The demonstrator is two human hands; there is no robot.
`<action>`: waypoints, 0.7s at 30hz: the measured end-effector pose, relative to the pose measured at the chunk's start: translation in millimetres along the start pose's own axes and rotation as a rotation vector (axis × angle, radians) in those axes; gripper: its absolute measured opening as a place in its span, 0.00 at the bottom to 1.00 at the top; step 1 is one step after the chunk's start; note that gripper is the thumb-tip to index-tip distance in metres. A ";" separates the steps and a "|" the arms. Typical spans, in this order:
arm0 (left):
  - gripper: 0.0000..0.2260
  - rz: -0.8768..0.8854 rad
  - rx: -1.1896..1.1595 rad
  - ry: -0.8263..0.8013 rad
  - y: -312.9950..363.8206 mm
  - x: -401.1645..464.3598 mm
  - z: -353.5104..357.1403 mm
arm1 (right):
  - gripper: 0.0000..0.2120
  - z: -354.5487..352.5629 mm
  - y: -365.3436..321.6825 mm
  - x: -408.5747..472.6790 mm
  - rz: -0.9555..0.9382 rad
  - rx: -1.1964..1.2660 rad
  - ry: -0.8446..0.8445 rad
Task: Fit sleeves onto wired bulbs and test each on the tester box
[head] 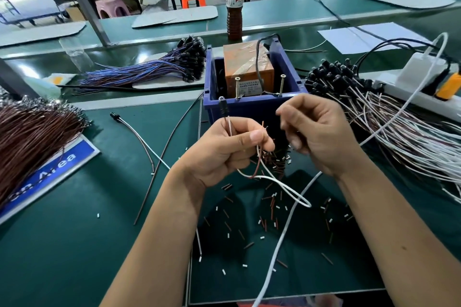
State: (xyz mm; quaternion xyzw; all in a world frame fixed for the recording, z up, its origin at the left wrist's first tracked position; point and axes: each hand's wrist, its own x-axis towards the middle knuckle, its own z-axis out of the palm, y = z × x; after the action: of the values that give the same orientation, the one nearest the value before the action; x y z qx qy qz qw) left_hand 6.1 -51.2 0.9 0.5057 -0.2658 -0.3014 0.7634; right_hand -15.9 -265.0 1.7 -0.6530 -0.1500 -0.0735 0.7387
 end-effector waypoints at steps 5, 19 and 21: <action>0.10 0.139 -0.006 0.111 3.2 1.0 2.7 | 0.12 6.9 1.7 -3.1 0.160 0.011 -0.184; 0.03 0.256 0.106 0.383 -2.2 7.8 15.0 | 0.17 41.0 4.4 -12.2 0.152 0.108 -0.100; 0.04 0.294 0.129 0.411 -4.0 9.7 18.5 | 0.14 39.8 1.4 -12.4 0.104 0.069 -0.037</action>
State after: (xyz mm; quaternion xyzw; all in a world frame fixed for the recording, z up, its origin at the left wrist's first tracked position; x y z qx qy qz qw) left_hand -1.2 -70.8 4.6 0.5597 -0.1946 -0.0607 0.8033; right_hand -32.2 -226.7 0.5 -0.6353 -0.1319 -0.0178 0.7607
